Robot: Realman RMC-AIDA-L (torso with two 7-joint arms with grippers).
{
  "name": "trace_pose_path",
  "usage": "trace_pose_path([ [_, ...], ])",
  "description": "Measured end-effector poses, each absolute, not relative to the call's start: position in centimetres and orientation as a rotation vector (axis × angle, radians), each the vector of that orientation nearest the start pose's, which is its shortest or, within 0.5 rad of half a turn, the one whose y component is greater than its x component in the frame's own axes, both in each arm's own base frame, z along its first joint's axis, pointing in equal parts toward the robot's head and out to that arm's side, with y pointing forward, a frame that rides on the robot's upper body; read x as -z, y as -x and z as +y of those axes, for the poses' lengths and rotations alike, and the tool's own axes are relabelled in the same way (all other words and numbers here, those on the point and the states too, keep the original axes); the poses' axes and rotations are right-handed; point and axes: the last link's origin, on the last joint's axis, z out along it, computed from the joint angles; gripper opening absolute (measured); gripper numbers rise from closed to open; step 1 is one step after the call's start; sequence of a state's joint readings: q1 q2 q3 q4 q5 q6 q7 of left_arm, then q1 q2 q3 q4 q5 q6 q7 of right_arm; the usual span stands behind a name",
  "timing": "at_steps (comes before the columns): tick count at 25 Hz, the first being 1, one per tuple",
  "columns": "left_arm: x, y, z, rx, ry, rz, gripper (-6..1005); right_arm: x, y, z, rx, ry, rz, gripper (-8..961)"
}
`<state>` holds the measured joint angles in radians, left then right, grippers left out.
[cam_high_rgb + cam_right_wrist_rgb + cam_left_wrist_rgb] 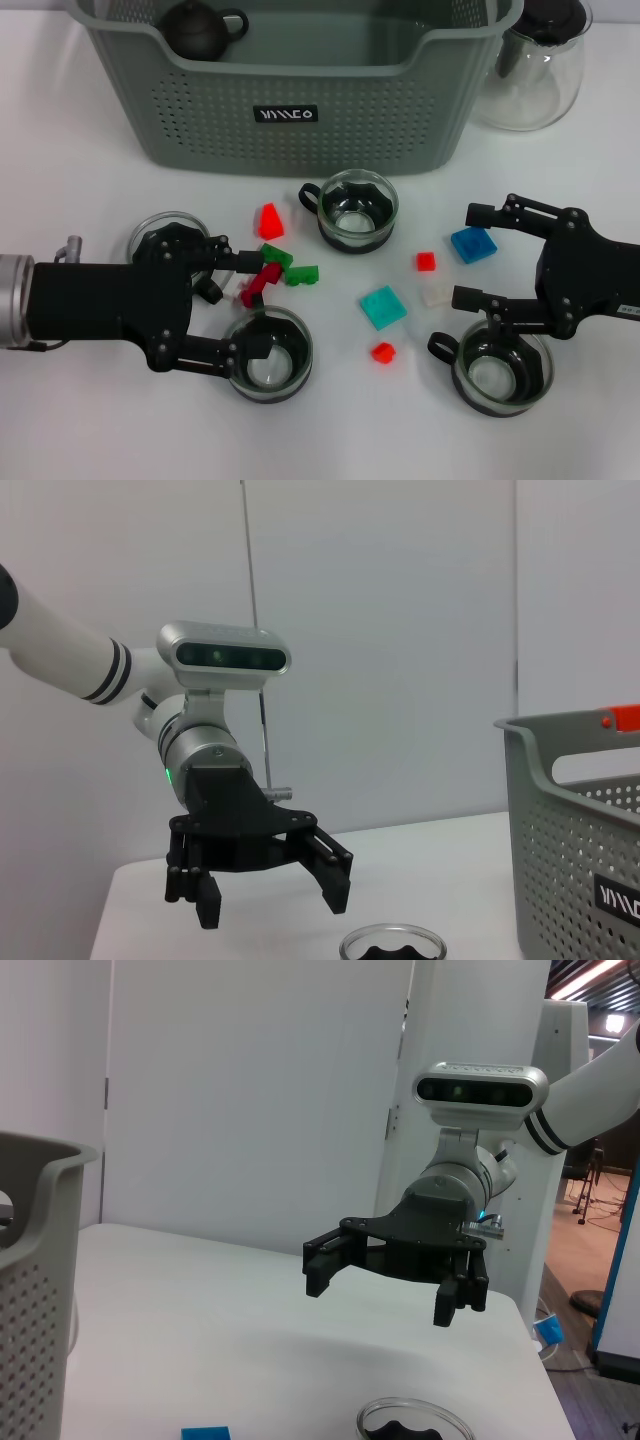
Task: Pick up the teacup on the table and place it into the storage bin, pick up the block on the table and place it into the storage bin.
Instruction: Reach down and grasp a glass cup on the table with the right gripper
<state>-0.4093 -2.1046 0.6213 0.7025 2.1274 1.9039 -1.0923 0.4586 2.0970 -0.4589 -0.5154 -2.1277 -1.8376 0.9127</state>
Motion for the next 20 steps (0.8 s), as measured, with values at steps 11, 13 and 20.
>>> trace_pose_path([
  [11, -2.1, 28.4, 24.6, 0.871, 2.886, -0.311, 874, 0.7, -27.7, 26.7, -0.902, 2.836, 0.293, 906],
  [13, -3.5, 29.1, 24.0, 0.888, 2.822, -0.329, 874, 0.1, -27.5, 27.1, -0.846, 2.886, 0.331, 905],
  [20, -4.7, 30.6, 23.0, 0.863, 2.752, -0.418, 874, -3.9, -24.0, 30.5, -0.369, 3.092, 0.406, 903],
])
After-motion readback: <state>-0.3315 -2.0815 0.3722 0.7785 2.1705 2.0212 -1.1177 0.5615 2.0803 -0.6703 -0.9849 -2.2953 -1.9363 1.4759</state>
